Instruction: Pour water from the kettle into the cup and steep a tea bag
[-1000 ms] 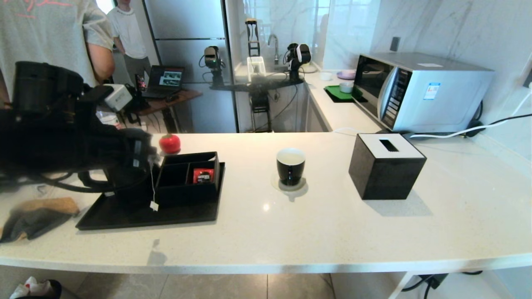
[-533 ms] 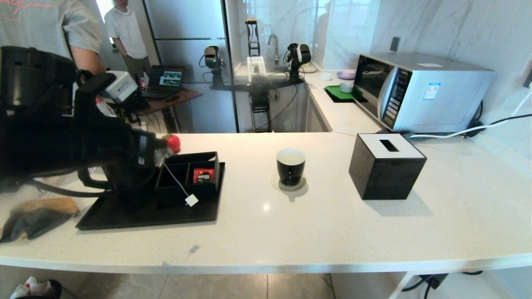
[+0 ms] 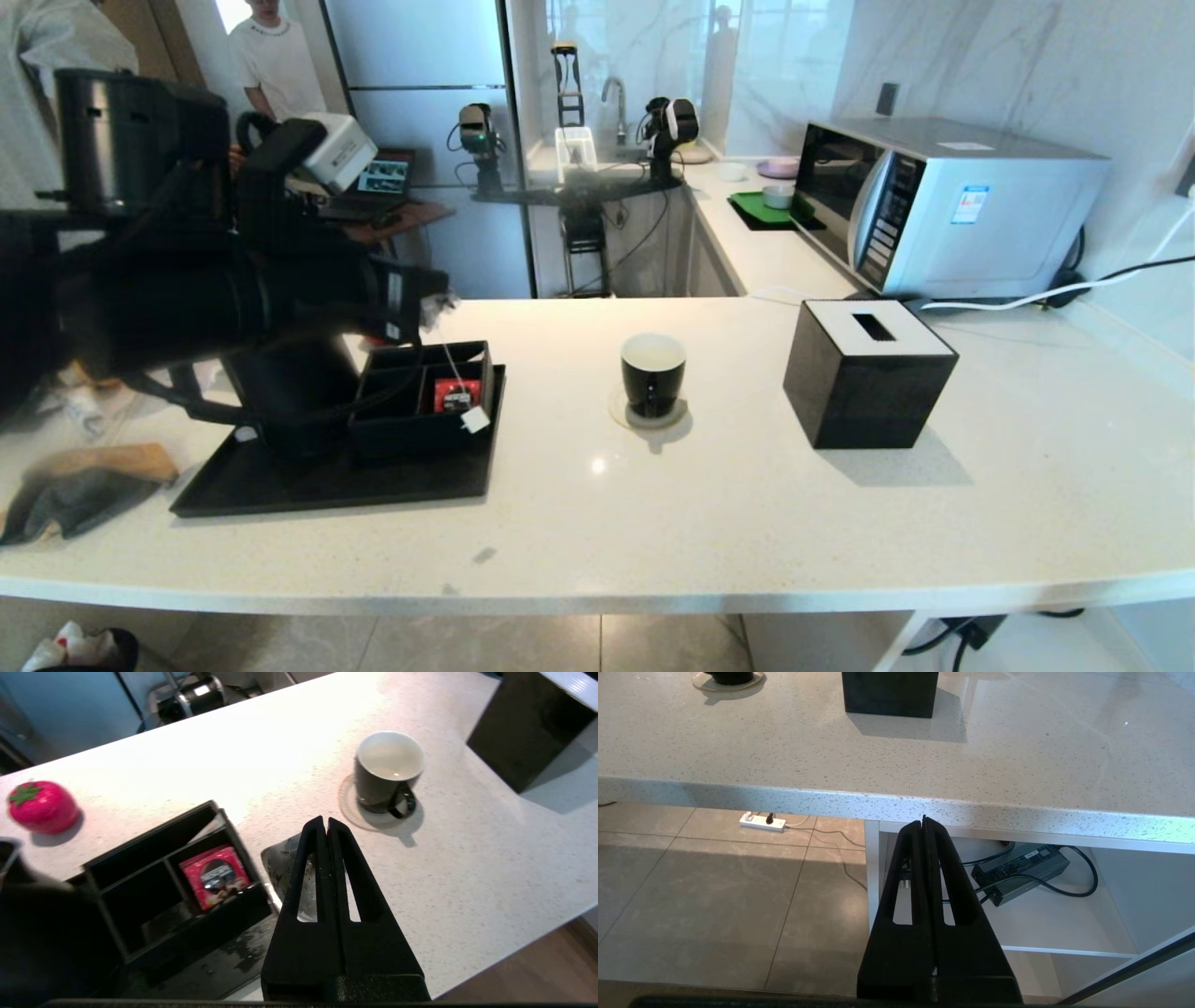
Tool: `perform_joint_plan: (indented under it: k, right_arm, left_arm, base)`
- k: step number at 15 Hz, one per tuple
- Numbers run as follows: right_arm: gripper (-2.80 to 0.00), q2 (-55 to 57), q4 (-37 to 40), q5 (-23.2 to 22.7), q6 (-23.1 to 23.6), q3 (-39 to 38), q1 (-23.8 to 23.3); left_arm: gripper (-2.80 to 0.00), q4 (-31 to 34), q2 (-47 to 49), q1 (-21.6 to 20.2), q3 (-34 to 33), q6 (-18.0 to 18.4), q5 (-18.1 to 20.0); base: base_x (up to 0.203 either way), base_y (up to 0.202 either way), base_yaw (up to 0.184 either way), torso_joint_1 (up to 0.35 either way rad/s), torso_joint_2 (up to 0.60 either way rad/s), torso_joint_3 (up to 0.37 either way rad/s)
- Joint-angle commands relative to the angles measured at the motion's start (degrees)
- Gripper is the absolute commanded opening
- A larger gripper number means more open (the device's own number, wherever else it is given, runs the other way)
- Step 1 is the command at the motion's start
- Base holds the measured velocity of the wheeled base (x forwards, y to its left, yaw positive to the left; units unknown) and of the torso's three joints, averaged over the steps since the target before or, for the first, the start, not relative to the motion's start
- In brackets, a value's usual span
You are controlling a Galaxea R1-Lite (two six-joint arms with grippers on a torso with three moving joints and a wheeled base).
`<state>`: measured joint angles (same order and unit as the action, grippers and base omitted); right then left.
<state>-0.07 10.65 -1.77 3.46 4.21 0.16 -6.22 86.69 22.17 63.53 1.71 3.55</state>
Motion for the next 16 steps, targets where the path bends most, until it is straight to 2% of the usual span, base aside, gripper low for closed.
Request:
perform_joint_plan:
  k: [1, 4, 6, 10, 13, 16]
  right_arm:
    - [-2.8, 0.07, 0.07, -0.07, -0.03, 0.01, 0.02]
    - [-2.8, 0.07, -0.02, -0.07, 0.16, -0.08, 0.02]
    - [-2.8, 0.07, -0.28, 0.01, 0.7, -0.19, 0.02]
    - [-2.8, 0.07, -2.63, -0.31, 4.61, 0.09, 0.02]
    - [-2.8, 1.88, -3.04, -0.6, 4.54, 3.78, 0.02]
    - [-2.8, 10.29, -5.63, -1.38, 4.52, 8.39, 0.46]
  left_arm:
    - [-2.8, -0.11, 1.12, 1.76, 0.22, 0.05, 0.05]
    - [-2.8, -0.37, 2.1, 3.98, 2.3, 0.05, 0.06]
    - [-2.8, -3.13, 3.14, 4.96, 4.02, 0.05, 0.1]
    - [-2.8, -6.18, 4.19, 5.16, 4.67, 0.05, 0.47]
    - [-2.8, -6.26, 4.19, 5.25, 4.59, 0.05, 0.5]
    - [-2.8, -6.35, 4.63, 6.05, 4.5, -0.04, 0.58]
  base:
    - [0.0, 0.0, 0.0, 0.0, 0.0, 0.0]
    - [0.0, 0.0, 0.0, 0.0, 0.0, 0.0]
    - [0.0, 0.0, 0.0, 0.0, 0.0, 0.0]
    - [0.0, 0.0, 0.0, 0.0, 0.0, 0.0]
    - [0.0, 0.0, 0.0, 0.0, 0.0, 0.0]
    - [0.0, 0.0, 0.0, 0.0, 0.0, 0.0]
